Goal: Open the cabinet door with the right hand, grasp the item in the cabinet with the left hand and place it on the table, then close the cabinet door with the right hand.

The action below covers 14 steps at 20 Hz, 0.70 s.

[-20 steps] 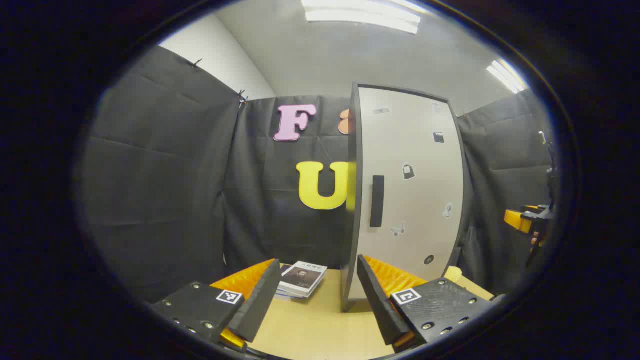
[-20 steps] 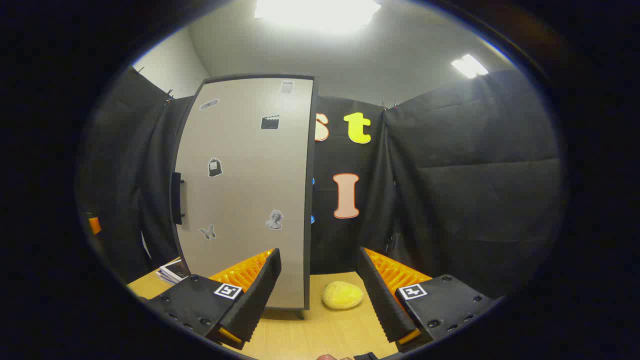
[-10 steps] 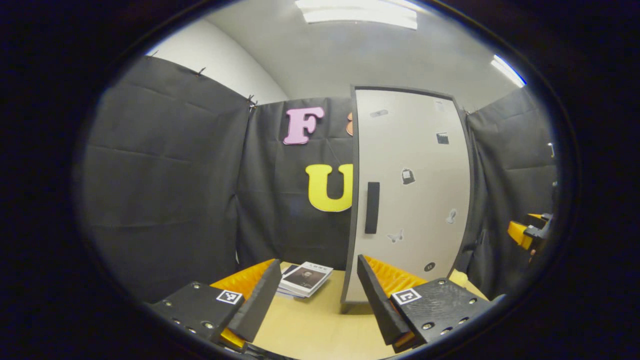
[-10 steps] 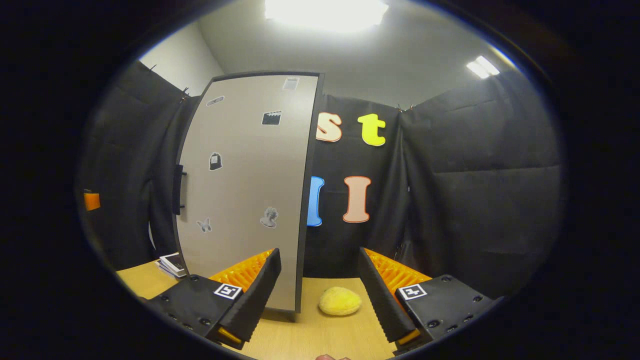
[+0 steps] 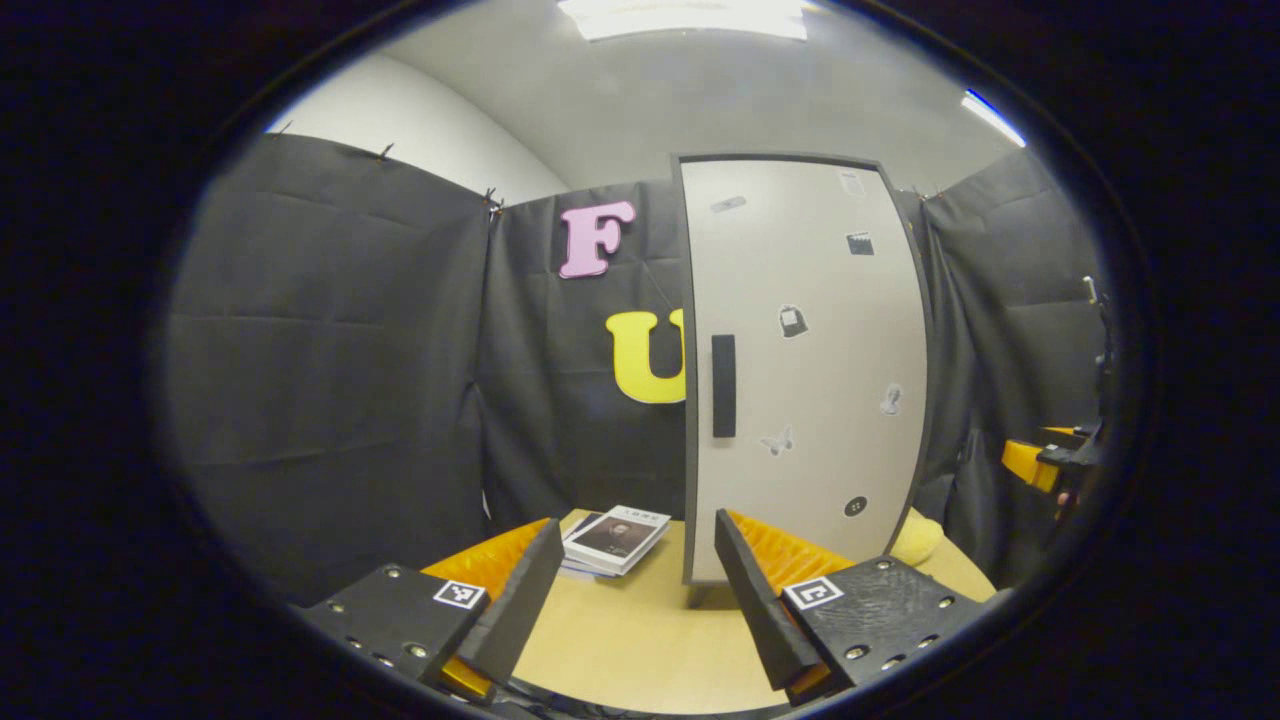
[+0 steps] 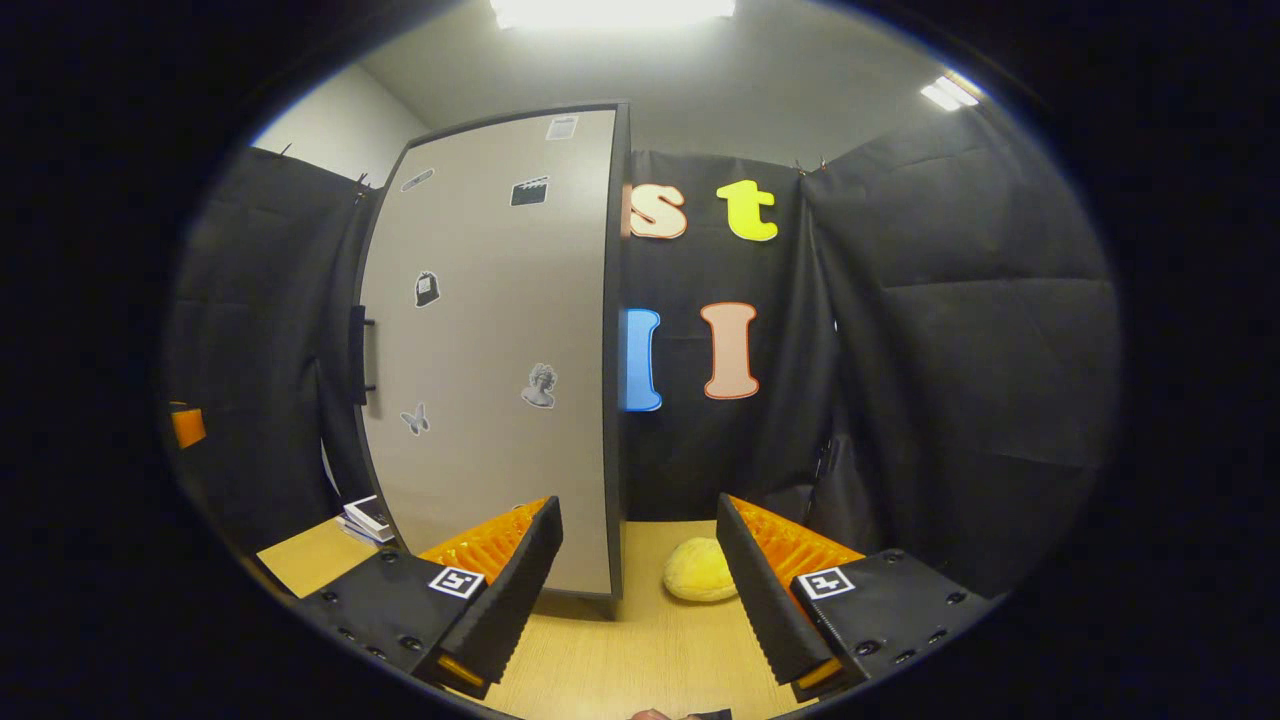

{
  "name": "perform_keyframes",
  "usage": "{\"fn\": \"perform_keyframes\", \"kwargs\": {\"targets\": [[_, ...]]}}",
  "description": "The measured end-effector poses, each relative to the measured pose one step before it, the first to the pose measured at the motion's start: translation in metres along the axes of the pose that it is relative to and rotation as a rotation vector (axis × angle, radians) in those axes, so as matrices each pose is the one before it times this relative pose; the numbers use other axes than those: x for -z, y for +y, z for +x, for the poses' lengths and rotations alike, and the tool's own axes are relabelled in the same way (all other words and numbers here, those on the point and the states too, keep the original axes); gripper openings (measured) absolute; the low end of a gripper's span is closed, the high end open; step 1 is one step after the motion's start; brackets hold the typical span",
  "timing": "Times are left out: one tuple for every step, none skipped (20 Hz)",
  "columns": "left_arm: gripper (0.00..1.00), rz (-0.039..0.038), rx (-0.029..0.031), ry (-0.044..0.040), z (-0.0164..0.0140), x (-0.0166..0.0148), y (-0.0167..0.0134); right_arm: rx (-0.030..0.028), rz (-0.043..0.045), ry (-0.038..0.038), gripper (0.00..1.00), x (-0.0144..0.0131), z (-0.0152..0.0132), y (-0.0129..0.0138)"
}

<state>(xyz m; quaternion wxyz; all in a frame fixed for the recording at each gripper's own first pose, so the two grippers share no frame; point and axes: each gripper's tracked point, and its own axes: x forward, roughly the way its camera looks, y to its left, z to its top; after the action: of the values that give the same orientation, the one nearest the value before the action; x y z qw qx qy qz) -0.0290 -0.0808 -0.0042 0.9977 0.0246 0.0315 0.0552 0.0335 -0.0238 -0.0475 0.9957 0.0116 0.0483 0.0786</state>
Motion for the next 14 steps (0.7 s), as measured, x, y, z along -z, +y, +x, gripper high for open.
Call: {"fn": "perform_keyframes", "kwargs": {"targets": [[0.89, -0.01692, 0.008, -0.00011, 0.00388, 0.00227, 0.00463, 0.00724, -0.0049, -0.00252, 0.98, -0.00451, 0.00117, 0.00296], [0.92, -0.01187, 0.00493, -0.00127, 0.00437, 0.002, 0.00541, 0.00737, -0.00536, -0.00191, 0.98, -0.00384, 0.00067, 0.00426], [0.92, -0.01266, 0.00721, -0.00349, 0.0056, 0.00177, 0.00821, 0.00473, -0.00375, 0.00001, 0.98, -0.0045, 0.00138, 0.00695], [0.89, -0.00874, 0.00379, -0.0025, 0.00388, 0.00231, 0.00777, 0.00579, -0.00337, -0.00399, 0.98, -0.0058, 0.00093, 0.0077], [0.89, -0.00453, 0.00122, -0.0019, 0.00676, 0.00268, 0.01057, 0.00652, -0.00089, -0.00634, 0.98, -0.00599, 0.00035, 0.00803], [0.89, 0.00046, 0.00141, -0.00218, 0.00345, 0.00365, 0.00982, 0.00362, 0.00268, -0.00737, 0.98, -0.00575, 0.00018, 0.01031], [0.89, 0.00291, 0.00047, 0.00705, 0.00475, 0.00371, 0.01036, -0.00181, 0.00565, -0.00238, 0.96, -0.0061, 0.00139, 0.01271], [0.89, 0.00319, 0.00392, 0.00683, 0.00351, 0.00385, 0.00949, -0.00362, 0.00587, 0.00257, 0.97, -0.00503, 0.00282, 0.01458], [0.89, 0.0044, 0.00912, -0.0012, 0.0027, 0.00041, 0.00934, -0.00894, 0.00514, 0.00443, 0.98, -0.0052, 0.00141, 0.01535], [0.93, 0.00545, 0.00537, -0.00284, 0.00243, 0.00129, 0.00868, -0.014, 0.00538, 0.00243, 0.97, -0.00493, 0.00286, 0.017], [0.89, 0.005, 0.00269, -0.00178, 0.00235, 0.00081, 0.01053, -0.01653, 0.00439, -0.00267, 0.98, -0.00671, 0.0038, 0.01746], [0.89, 0.00153, -0.00456, -0.00065, 0.002, 0.00251, 0.01107, -0.01742, 0.00291, -0.00486, 0.98, -0.00573, 0.00428, 0.01718], [0.89, -0.00348, -0.02019, -0.00505, 0.00221, -0.00066, 0.01527, -0.01783, -0.00043, -0.00947, 0.97, -0.00666, 0.00573, 0.01587], [0.89, -0.01387, -0.022, -0.01176, 0.00395, -0.00186, 0.01374, -0.01295, -0.00194, -0.00903, 0.97, -0.00406, 0.00477, 0.01333]]}}
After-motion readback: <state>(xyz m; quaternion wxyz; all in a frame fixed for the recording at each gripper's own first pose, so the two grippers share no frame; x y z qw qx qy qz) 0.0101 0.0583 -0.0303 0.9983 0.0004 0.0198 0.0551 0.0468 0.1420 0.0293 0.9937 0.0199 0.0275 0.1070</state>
